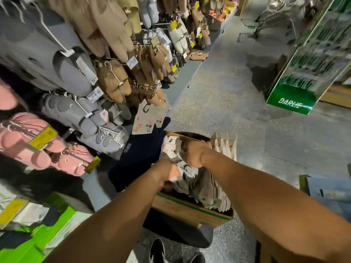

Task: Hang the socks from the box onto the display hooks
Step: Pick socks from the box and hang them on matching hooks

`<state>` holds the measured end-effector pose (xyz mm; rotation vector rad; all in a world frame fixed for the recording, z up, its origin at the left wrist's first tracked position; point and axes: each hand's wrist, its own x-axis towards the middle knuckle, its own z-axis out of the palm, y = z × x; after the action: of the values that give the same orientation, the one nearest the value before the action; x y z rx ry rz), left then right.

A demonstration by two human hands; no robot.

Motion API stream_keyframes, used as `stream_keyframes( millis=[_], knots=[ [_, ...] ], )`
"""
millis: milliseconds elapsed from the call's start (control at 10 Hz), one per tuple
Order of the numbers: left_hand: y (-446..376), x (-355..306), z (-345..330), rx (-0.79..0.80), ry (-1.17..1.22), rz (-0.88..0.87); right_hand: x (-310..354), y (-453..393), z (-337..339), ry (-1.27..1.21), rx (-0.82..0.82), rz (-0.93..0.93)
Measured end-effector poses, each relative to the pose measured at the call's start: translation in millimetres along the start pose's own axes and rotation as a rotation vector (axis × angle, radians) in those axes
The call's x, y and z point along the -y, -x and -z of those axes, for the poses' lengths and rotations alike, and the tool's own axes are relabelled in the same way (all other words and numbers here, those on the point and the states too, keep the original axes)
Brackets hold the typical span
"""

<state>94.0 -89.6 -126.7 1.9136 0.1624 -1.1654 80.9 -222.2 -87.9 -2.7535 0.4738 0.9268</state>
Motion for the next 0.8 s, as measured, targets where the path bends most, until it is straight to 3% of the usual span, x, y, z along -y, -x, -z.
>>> stream_keyframes(
  millis=[100,300,400,500,600,800],
  knots=[
    [4.1,-6.1,4.0,0.024,0.043,-0.007,-1.2,4.3,-3.6,-0.129,0.006,0.091],
    [8.8,-21.3,0.5,0.051,-0.004,0.06,-9.8,17.1,-18.9,-0.189,0.095,0.086],
    [5.6,-25.1,1.7,0.036,0.171,0.139,-4.5,33.7,-20.6,-0.105,0.149,0.116],
    [6.8,-29.8,3.8,0.089,0.272,0.143,14.8,44.2,-26.4,0.047,0.102,0.102],
    [6.0,-27.7,7.3,0.071,0.253,0.113,22.6,40.9,-31.0,0.034,0.023,0.046],
    [-8.1,-13.8,20.3,0.112,0.17,0.109,16.3,39.6,-6.1,-0.241,-0.117,-0.096]
  ],
)
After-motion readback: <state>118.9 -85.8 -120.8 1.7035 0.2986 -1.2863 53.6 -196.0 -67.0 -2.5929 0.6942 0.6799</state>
